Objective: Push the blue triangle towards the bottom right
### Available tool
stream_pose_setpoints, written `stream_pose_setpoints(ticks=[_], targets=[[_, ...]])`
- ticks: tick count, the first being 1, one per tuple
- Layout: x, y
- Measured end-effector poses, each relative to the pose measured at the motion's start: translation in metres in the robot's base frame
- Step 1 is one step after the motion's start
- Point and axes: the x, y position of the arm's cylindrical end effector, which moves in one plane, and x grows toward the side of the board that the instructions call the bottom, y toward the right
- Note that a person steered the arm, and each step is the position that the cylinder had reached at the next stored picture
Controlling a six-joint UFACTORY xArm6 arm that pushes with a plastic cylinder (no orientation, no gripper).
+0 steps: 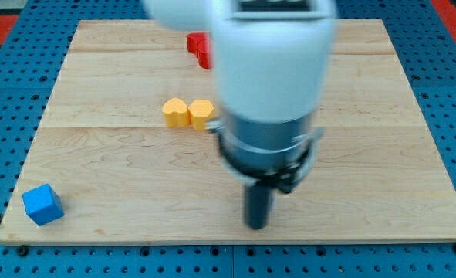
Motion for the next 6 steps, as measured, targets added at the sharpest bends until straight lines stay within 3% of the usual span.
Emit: stream_pose_setpoints(ticks=[1,2,3,4,5,6], targets=[[-0.016,-0.011],[-0.017,-0.063],[-0.048,-0.053],[-0.032,0.016],[-0.036,0.048],[-0.062,0.041]])
